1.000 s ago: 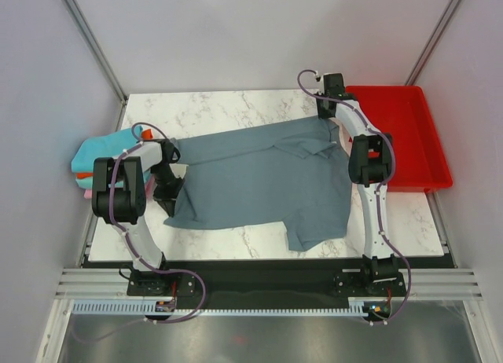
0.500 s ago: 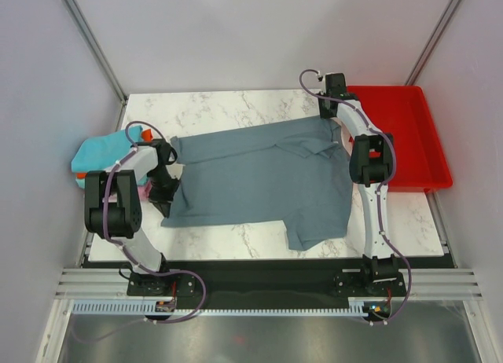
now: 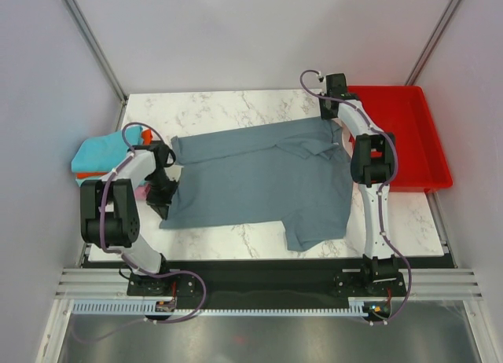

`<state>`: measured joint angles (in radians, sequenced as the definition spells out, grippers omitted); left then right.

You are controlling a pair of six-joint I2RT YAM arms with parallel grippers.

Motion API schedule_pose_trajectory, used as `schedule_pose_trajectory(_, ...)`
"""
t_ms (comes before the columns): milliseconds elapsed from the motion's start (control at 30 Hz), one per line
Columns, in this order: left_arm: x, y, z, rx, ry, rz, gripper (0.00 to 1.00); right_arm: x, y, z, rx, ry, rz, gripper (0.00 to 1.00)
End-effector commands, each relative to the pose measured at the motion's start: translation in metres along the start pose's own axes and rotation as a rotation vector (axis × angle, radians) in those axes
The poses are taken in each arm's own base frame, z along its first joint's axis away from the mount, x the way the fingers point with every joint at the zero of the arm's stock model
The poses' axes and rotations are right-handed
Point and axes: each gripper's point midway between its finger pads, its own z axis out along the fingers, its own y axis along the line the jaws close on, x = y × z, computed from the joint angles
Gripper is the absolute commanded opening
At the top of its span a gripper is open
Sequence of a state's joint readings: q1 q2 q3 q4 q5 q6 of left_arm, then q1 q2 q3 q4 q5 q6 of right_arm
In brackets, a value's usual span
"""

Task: Fold and stack the t-shirts
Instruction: Fold the tshirt

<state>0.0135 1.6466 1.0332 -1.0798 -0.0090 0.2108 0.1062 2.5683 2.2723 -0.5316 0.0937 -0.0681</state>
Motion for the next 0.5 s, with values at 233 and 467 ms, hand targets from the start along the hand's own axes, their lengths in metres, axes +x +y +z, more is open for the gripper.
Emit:
schedule_pose_trajectory(233,-0.002,0.004,-0.042,-0.034,-0.124,0.044,0.80,-0.071,-0.006,-0.069,-0.047,-0.165,0.008,0.10)
schedule_pose_trajectory(467,-0.044,-0.016,-0.068,0.097,-0.235,0.058,0.77,-0.086,0.118,-0.129,-0.608,-0.228,-0.100,0.55)
